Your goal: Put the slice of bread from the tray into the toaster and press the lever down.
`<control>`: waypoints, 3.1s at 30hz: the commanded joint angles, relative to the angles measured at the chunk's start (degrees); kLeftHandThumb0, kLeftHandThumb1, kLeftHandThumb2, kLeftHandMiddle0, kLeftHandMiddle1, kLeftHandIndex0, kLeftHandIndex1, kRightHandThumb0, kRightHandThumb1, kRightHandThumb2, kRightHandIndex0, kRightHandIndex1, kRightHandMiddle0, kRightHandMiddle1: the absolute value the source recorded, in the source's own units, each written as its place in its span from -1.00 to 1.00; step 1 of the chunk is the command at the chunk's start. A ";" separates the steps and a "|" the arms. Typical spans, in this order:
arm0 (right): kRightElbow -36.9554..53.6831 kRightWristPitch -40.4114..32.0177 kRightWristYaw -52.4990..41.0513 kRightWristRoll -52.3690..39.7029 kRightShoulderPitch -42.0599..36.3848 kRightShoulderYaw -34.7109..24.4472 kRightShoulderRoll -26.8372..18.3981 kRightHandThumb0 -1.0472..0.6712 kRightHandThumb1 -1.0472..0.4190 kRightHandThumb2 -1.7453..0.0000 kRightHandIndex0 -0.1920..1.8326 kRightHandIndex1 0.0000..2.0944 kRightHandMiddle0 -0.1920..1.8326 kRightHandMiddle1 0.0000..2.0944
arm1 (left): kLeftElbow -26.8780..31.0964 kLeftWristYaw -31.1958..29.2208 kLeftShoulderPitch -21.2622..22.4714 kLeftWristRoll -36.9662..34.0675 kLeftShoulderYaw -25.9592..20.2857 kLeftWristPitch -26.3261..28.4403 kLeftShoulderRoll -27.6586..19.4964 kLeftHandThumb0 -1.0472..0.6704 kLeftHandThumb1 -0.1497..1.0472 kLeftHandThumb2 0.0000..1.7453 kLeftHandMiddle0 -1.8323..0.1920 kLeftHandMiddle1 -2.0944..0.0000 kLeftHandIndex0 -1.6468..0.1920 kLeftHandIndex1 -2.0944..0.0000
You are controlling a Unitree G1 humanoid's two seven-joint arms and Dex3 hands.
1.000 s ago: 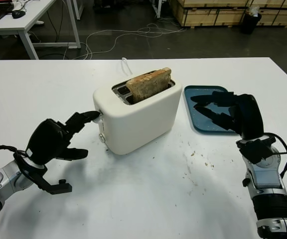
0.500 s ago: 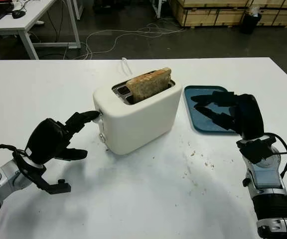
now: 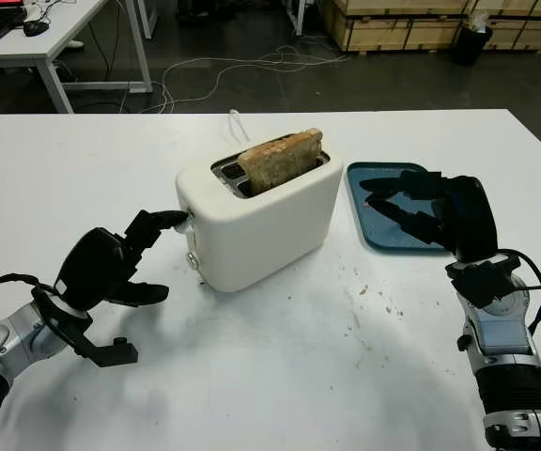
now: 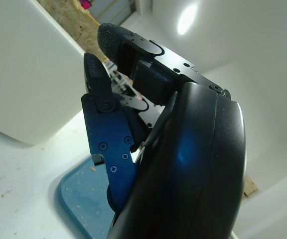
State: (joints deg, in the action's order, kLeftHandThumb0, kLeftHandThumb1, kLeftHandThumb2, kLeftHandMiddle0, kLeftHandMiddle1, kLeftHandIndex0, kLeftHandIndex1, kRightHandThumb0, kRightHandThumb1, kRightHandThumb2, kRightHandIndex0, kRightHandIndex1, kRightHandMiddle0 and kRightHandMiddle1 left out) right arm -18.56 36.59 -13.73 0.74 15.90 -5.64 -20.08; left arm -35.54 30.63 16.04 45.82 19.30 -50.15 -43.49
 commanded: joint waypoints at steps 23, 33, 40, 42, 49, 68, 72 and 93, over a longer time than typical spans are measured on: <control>-0.15 0.35 0.34 0.74 1.33 -0.46 -2.01 -0.08 -0.83 0.98 0.04 -0.18 0.32 -0.98 | -10.16 -0.72 2.64 6.32 15.27 5.39 1.02 -1.00 0.79 0.01 -0.74 -0.67 0.79 -0.67; -0.85 0.88 -0.10 1.19 1.30 -0.43 -2.86 -0.09 -0.83 0.99 0.04 -0.17 0.33 -0.98 | -12.09 -29.96 3.38 7.94 22.24 25.16 8.54 -1.00 0.79 -0.48 -0.74 -0.30 -0.46 -0.16; -0.71 0.34 -0.55 0.96 1.45 0.02 -2.61 -0.09 -0.83 0.99 0.04 -0.18 0.31 -0.99 | -10.46 -43.72 3.71 2.39 23.69 24.47 8.40 -1.00 0.79 -0.95 -0.74 0.31 -0.83 0.74; -0.76 0.50 -0.46 1.09 1.53 -0.04 -2.72 -0.08 -0.83 0.99 0.04 -0.18 0.32 -0.98 | -10.36 -43.34 3.64 2.30 24.01 24.55 8.20 -1.00 0.78 -0.96 -0.74 0.22 -0.86 0.79; -0.35 -0.32 -1.09 0.31 1.68 -0.04 -2.81 -0.10 -0.83 0.98 0.04 -0.19 0.32 -0.98 | -8.87 -42.83 6.23 4.20 24.47 26.89 7.36 -1.00 0.79 -0.76 -0.74 0.06 -0.91 0.63; -0.78 0.29 -0.63 1.15 1.88 0.14 -2.78 -0.09 -0.83 0.97 0.06 -0.19 0.32 -0.99 | -15.49 -46.20 6.46 -0.49 24.60 29.91 12.22 -1.00 0.79 -0.90 -0.74 0.54 -0.80 0.80; -0.72 0.26 -0.56 1.24 1.87 0.19 -2.70 -0.09 -0.83 0.97 0.06 -0.19 0.32 -0.99 | -15.65 -46.12 6.49 -0.50 24.62 29.81 12.19 -1.00 0.79 -0.90 -0.74 0.54 -0.80 0.82; -1.18 -0.19 -4.41 -3.70 1.77 0.03 -2.80 0.03 -0.82 0.97 0.02 -0.19 0.30 -1.00 | -7.62 -50.24 10.40 -2.71 22.10 46.27 15.90 -1.00 0.75 -0.98 -0.74 0.00 0.01 -0.37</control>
State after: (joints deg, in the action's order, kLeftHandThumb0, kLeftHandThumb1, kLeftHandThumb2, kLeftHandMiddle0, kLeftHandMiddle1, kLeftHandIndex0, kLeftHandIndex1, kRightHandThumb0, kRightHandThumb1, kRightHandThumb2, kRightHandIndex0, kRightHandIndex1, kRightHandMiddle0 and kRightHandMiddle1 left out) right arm -19.25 37.05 -14.60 0.68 16.53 -5.73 -21.44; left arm -37.31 12.41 25.65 31.97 29.69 -35.52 -41.77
